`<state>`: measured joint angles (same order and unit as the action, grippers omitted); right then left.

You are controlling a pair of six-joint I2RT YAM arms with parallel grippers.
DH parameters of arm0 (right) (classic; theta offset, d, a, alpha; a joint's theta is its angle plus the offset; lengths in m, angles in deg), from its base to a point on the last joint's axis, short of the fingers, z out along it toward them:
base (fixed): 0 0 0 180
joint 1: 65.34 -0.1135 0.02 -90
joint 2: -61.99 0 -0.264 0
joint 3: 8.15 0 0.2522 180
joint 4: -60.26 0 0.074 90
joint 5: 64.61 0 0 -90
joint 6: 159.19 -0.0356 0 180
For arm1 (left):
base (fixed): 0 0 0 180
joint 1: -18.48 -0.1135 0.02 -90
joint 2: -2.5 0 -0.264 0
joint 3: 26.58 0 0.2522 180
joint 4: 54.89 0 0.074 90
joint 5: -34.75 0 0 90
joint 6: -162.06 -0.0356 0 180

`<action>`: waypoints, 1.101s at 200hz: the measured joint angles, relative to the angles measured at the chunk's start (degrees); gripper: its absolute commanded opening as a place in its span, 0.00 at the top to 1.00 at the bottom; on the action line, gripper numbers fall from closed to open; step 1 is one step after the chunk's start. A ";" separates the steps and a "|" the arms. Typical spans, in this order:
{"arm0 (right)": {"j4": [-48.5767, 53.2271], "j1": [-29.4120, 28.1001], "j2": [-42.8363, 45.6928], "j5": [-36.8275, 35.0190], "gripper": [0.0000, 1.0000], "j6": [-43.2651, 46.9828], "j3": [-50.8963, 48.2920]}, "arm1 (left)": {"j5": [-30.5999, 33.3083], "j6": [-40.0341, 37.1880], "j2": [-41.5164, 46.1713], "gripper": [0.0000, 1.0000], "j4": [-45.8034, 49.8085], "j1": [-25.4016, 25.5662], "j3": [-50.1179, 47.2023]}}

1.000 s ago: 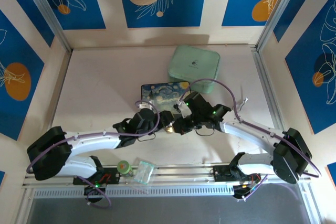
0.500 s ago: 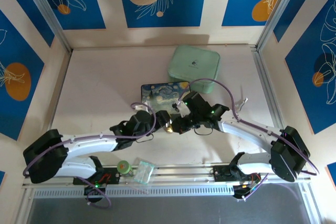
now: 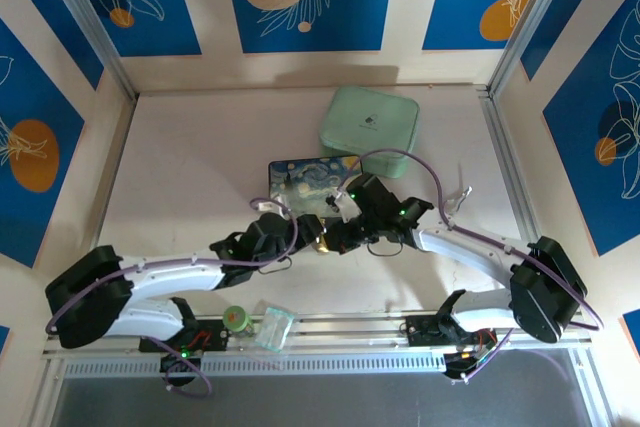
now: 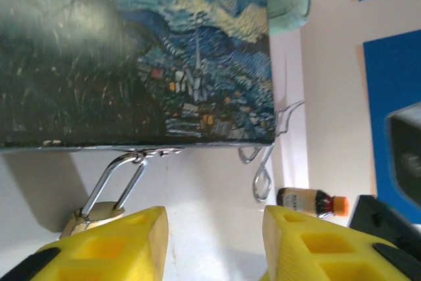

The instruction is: Unlock the padlock with the key

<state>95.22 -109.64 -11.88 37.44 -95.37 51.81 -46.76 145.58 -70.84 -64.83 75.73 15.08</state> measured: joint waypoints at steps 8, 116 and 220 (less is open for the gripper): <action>-0.61 0.70 0.00 0.59 0.98 -0.24 -0.09 | -0.68 -0.02 -1.01 0.67 -0.81 0.00 0.00; -5.97 4.68 1.07 3.61 0.06 -4.09 -4.44 | -1.77 -0.13 -2.58 1.00 -6.16 -0.11 0.33; -47.06 15.89 8.37 19.76 0.53 -24.83 -15.56 | 3.21 -5.07 2.03 1.00 -23.56 -0.17 -2.91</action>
<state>48.16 -93.75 -3.51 57.20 -120.19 36.25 -43.54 140.51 -68.81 -88.39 75.56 12.17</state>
